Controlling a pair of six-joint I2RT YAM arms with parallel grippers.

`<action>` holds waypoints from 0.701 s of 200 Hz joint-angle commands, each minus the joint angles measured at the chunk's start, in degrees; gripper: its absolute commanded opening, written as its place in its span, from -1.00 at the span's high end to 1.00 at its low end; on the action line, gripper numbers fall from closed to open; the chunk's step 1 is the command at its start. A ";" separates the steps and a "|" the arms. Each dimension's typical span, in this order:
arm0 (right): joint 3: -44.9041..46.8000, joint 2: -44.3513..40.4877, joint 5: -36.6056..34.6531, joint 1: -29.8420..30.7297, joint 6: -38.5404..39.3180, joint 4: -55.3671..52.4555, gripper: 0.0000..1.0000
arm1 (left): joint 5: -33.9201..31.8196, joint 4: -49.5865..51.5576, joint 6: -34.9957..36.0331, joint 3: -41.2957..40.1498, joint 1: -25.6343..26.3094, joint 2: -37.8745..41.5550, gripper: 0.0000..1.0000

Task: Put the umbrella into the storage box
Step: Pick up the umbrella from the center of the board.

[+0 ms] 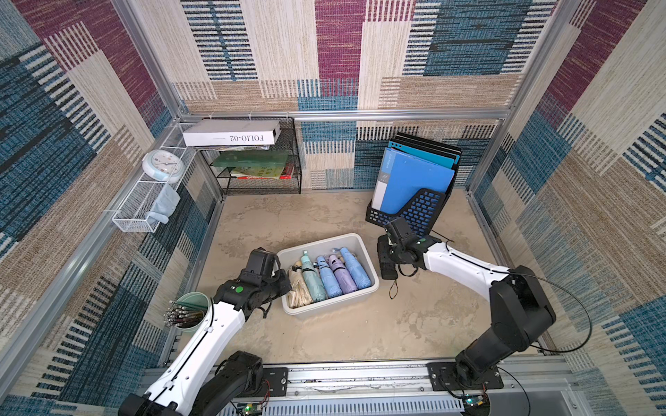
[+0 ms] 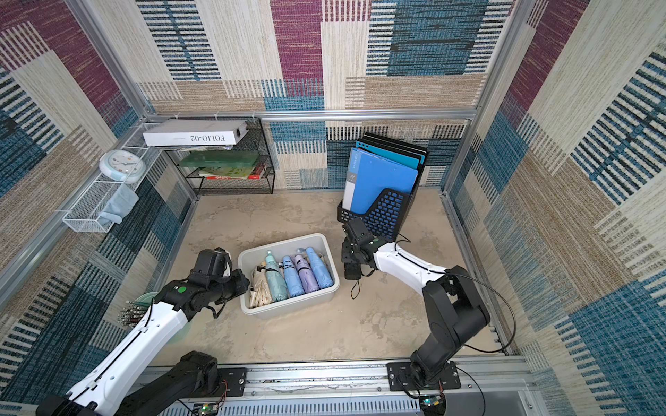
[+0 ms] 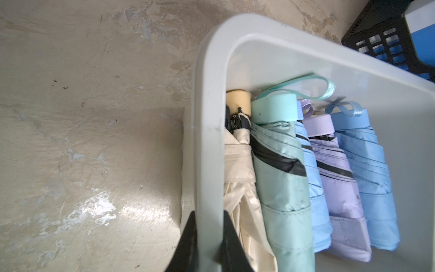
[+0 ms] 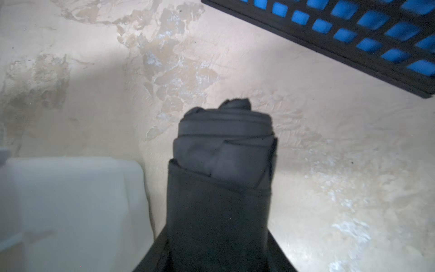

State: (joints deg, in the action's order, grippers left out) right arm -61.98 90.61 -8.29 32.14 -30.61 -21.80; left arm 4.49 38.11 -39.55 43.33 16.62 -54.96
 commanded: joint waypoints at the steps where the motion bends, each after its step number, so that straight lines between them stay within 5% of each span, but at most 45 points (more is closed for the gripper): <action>1: 1.35 -5.40 -1.72 -0.71 0.91 -3.28 0.49 | 3.15 -8.12 1.51 1.54 0.98 -1.12 1.00; 99: 1.87 -27.88 -1.21 -0.97 12.05 -6.62 0.51 | 1.92 -17.13 -0.09 6.40 10.49 -12.35 1.00; 140: 0.73 -30.31 6.99 -0.95 21.84 -4.78 0.55 | 0.91 -16.38 1.10 8.62 11.15 -12.88 0.11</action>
State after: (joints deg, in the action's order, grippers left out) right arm -60.31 61.25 -7.68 31.14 -16.86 -30.30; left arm 4.91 28.12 -39.55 49.98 27.66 -68.79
